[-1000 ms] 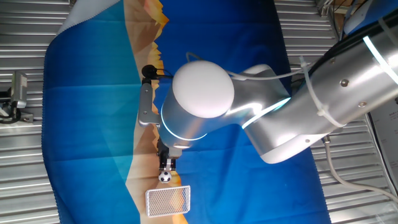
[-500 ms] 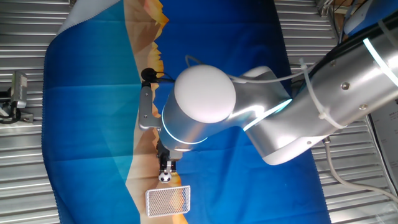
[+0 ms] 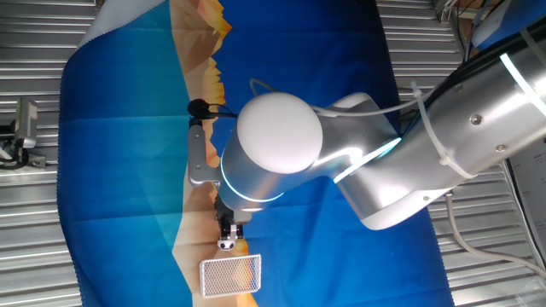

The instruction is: Push the soccer ball into the goal

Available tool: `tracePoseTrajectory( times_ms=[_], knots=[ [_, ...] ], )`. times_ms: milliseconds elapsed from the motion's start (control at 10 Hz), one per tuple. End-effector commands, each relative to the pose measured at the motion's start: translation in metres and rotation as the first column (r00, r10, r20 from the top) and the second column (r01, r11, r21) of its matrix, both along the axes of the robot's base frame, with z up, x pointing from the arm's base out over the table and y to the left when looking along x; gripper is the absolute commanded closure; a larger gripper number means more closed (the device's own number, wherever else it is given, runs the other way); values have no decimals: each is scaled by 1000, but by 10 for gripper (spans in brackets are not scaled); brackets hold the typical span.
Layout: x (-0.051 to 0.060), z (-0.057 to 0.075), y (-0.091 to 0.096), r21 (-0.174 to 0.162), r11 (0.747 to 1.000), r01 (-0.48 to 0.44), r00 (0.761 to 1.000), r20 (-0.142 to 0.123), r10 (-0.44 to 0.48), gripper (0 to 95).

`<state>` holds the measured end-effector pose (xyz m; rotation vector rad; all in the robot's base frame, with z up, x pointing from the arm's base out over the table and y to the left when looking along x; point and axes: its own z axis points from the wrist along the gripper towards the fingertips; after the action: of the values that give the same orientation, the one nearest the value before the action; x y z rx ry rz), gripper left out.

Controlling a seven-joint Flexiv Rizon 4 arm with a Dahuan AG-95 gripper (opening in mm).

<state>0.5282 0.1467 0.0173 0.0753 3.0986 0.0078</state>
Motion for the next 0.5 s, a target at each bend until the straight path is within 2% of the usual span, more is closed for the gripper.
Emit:
tracePoseTrajectory(
  times_ms=[100,500],
  knots=[
    [1,-1,2,1,1000,3,1000,0,-3,950],
    [4,0,3,6,1000,8,1000,-4,-8,950]
  ],
)
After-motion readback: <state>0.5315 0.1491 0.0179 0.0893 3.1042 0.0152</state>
